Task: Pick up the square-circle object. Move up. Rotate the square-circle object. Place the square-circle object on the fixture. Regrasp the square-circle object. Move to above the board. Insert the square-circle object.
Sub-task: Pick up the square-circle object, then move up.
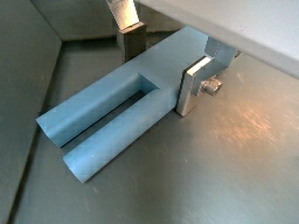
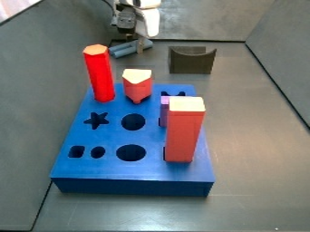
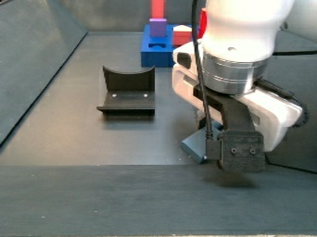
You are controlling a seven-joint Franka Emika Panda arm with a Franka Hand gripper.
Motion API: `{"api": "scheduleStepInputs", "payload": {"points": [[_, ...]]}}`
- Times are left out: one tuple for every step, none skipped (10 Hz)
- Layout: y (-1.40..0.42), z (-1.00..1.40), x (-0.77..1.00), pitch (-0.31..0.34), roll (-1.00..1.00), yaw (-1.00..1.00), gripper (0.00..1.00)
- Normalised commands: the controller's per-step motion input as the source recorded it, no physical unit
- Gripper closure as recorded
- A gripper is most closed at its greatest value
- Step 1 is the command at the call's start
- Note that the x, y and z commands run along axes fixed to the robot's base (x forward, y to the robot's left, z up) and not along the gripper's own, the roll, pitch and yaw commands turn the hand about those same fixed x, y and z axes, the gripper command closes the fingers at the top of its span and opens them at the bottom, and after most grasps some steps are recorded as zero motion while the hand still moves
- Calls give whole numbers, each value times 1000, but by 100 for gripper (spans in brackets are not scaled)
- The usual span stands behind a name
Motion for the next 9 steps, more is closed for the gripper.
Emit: {"api": "scheduleStepInputs", "payload": {"points": [[0, 0, 0, 0, 0, 0, 100], [0, 0, 0, 0, 0, 0, 100], [0, 0, 0, 0, 0, 0, 100], [0, 0, 0, 0, 0, 0, 100], [0, 0, 0, 0, 0, 0, 100], [0, 0, 0, 0, 0, 0, 100], [0, 833, 0, 0, 0, 0, 100], [19, 795, -19, 15, 0, 12, 100], [18, 697, -27, 37, 2, 9, 100]]}}
